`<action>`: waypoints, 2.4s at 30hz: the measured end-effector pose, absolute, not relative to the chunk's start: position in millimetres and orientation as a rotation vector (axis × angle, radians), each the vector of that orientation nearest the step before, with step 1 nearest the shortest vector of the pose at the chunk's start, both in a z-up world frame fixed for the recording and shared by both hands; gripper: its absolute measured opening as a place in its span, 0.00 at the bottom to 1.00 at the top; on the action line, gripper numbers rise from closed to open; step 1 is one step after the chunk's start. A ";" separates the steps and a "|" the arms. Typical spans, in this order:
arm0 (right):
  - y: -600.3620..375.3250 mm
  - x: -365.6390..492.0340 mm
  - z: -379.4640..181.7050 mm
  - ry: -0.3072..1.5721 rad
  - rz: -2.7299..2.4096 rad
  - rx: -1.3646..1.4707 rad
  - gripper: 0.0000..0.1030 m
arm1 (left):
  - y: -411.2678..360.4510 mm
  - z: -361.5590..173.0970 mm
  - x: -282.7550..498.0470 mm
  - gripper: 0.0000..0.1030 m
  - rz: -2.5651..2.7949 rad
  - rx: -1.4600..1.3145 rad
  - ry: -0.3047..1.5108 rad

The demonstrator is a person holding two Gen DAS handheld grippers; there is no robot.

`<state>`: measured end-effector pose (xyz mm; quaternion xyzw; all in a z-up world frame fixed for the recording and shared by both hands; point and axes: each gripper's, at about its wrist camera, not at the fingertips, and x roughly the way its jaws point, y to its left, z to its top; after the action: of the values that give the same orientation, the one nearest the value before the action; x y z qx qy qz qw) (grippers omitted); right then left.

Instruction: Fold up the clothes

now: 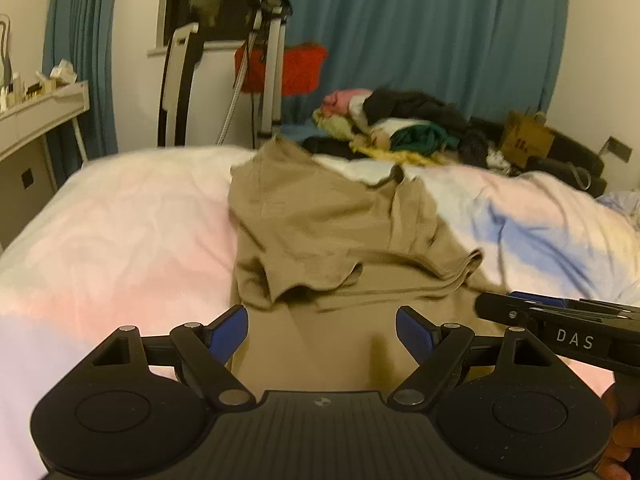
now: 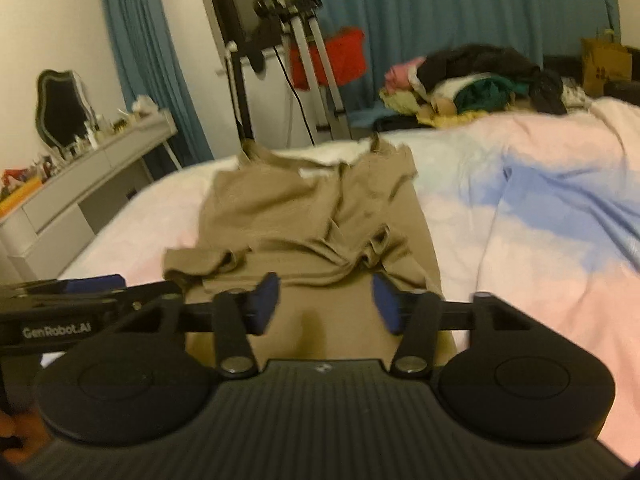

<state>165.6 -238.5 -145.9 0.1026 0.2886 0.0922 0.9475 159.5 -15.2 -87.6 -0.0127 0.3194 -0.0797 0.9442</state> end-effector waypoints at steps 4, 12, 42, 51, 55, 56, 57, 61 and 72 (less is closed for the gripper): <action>-243.9 177.3 -167.8 0.650 0.126 0.189 0.40 | -12.6 -109.0 180.6 0.79 -0.109 0.019 0.707; -259.5 187.5 -183.0 0.674 0.055 0.196 0.38 | -10.9 -124.0 189.2 0.79 -0.088 0.026 0.720; -244.6 57.6 -99.1 0.462 0.056 0.176 0.85 | -15.8 -70.6 50.5 0.96 -0.311 -0.161 0.729; -248.1 60.4 -104.3 0.476 0.025 0.198 0.85 | 22.9 -126.2 96.8 0.90 -0.237 -0.574 0.981; -253.8 65.4 -110.4 0.504 0.020 0.238 0.85 | 45.6 -138.8 111.1 0.83 -0.169 -0.748 0.952; -254.7 67.0 -112.6 0.511 0.017 0.243 0.85 | 49.2 -140.2 113.0 0.76 -0.153 -0.781 0.940; -255.1 68.9 -115.4 0.525 0.019 0.251 0.85 | 51.5 -140.4 113.6 0.71 -0.132 -0.788 0.931; -254.9 76.2 -127.2 0.603 0.091 0.332 0.85 | 58.3 -141.5 111.2 0.31 -0.077 -0.820 0.880; -275.9 111.4 -220.0 0.865 0.305 1.152 0.72 | 89.4 -140.5 91.4 0.08 -0.122 -1.164 0.733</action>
<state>111.4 -275.9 -220.0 0.5255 0.3945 0.1391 0.7408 91.4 89.4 -140.5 -0.5367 0.3379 -0.0564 0.7711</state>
